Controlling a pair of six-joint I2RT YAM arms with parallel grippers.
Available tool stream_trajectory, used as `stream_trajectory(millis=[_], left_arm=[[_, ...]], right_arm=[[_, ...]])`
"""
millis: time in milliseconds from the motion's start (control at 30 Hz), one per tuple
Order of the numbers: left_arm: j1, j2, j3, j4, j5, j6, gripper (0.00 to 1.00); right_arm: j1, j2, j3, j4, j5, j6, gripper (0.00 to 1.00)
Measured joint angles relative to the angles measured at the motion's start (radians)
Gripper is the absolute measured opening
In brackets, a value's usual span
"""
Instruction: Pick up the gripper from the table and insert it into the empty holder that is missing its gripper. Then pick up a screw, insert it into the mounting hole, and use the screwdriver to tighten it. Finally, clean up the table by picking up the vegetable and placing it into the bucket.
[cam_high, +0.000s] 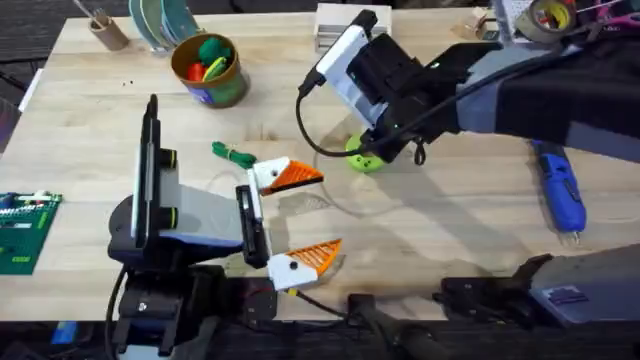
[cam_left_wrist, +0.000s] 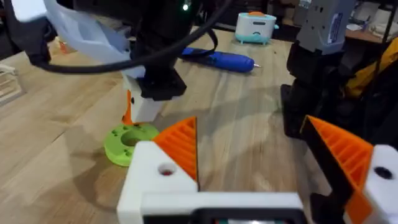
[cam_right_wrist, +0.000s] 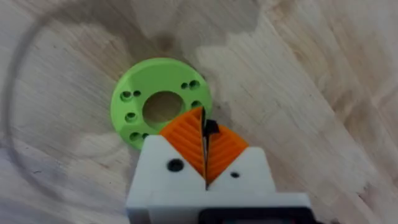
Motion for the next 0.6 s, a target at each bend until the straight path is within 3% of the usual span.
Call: stream_trajectory(millis=[300, 600], left_arm=[[0.0, 0.0, 0.0, 0.0, 0.0, 0.0, 0.992], [0.0, 0.0, 0.0, 0.0, 0.0, 0.0, 0.992]], right_arm=[[0.0, -0.113, 0.101, -0.109, -0.006, 0.005, 0.008], [0.021, -0.136, 0.367, -0.398, -0.127, 0.024, 0.008]])
